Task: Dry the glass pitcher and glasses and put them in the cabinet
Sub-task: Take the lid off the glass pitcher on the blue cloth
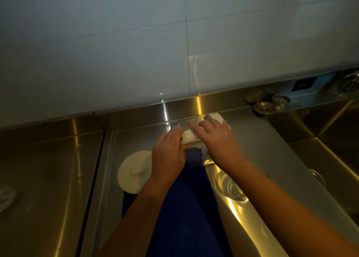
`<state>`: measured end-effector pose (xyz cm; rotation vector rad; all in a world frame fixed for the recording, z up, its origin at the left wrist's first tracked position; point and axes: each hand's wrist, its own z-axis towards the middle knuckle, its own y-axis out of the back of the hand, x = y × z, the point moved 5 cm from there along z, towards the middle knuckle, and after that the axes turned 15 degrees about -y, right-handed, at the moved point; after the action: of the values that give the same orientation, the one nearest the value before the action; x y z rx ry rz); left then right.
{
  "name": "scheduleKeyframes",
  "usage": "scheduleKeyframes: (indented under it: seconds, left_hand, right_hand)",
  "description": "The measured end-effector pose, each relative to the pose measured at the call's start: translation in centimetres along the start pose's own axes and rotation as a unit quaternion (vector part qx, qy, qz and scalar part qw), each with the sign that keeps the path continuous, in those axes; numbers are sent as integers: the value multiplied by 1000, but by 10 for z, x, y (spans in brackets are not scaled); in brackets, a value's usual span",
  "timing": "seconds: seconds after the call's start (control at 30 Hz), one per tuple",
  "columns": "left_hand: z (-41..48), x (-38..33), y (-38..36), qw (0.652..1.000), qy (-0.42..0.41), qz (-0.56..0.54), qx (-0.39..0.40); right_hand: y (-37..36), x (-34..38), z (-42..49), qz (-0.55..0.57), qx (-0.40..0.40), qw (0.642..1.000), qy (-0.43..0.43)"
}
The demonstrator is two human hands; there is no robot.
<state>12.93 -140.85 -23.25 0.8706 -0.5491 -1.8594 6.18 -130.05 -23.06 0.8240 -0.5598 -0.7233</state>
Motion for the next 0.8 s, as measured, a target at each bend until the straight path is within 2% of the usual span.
scheduleKeyframes:
  seconds: [0.23,0.33,0.5,0.67,0.8]
  left_hand:
    - [-6,3,-11,997,33,-19,-61]
    - [-6,4,-10,997,51,-28,-54]
    - [-11,12,-10,989,118,-88,20]
    - [-29,20,3,981,151,-117,-16]
    - [-40,28,12,980,171,-99,-29]
  right_hand:
    - [1,2,3,-31,9,999,18]
    - [2,4,6,-22,15,999,22]
    - [-3,15,8,-30,22,999,28]
    - [-3,35,6,-23,5,997,70]
    - [-5,44,4,12,-3,996,93]
